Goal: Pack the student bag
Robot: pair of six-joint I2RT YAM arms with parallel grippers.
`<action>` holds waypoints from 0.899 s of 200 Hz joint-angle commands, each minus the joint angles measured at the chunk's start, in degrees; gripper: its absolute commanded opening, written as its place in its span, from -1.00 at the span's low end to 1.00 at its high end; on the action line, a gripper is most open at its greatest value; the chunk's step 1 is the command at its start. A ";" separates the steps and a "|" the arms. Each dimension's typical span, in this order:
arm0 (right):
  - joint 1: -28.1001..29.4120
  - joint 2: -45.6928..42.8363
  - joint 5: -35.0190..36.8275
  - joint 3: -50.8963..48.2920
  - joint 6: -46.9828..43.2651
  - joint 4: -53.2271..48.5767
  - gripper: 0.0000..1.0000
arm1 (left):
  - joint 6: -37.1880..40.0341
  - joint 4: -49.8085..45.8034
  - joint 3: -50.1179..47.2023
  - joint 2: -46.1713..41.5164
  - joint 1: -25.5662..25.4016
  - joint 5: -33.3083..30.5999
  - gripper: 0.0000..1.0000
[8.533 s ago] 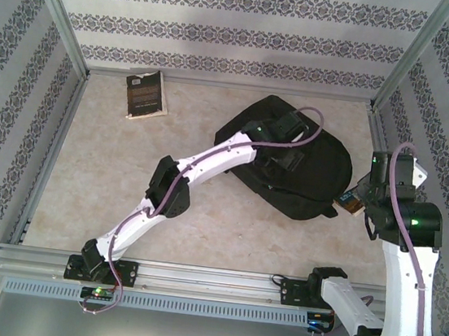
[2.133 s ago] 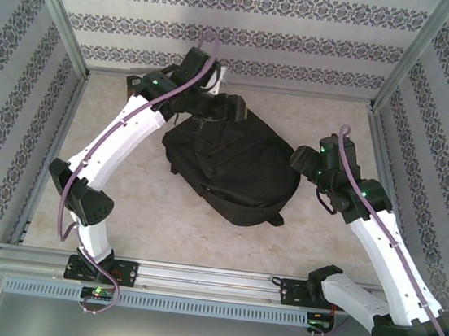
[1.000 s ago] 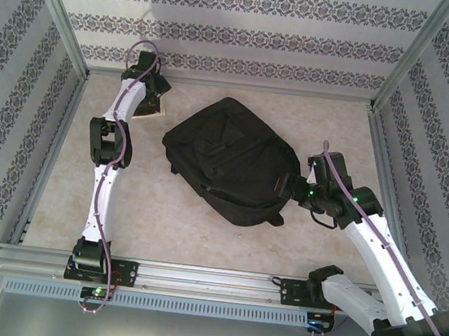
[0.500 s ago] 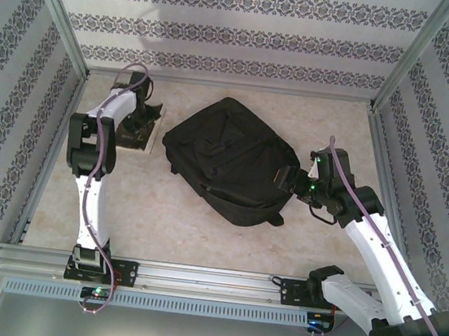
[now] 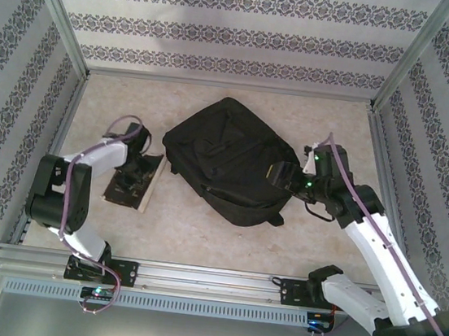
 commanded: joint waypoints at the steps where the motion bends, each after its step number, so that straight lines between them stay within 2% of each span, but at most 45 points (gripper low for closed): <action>1: 4.23 3.99 -2.28 3.20 -1.90 3.13 0.49 | -4.64 4.25 -2.76 1.06 -8.79 7.35 0.40; 25: 10.46 11.69 -4.75 7.24 -6.05 3.15 0.45 | -5.40 4.00 -0.92 -0.95 -15.85 8.72 0.43; 45: 16.26 18.39 -7.68 10.79 -9.50 2.32 0.37 | -1.52 2.93 0.25 -8.31 -16.42 8.24 0.48; 59: 20.85 22.52 -7.39 13.32 -11.75 1.13 0.32 | 2.57 -1.56 1.37 -14.48 -15.96 4.03 0.52; 77: 23.86 25.64 -5.96 13.25 -11.37 3.13 0.25 | 6.00 -6.32 0.10 -20.65 -12.98 0.60 0.58; 97: 25.56 26.69 -5.65 10.35 -8.56 9.52 0.20 | 5.68 -7.05 -5.73 -25.68 -5.87 1.10 0.60; 126: 29.86 33.99 -3.48 14.72 -9.55 8.56 0.20 | 6.01 -4.69 -11.96 -26.57 1.58 2.73 0.57; 152: 33.28 41.58 1.08 20.02 -10.22 6.48 0.25 | 5.85 -2.80 -13.52 -23.79 3.67 2.03 0.49; 180: 36.07 49.25 2.67 25.59 -10.42 5.12 0.38 | 5.51 -3.50 -13.39 -20.97 4.59 -0.60 0.46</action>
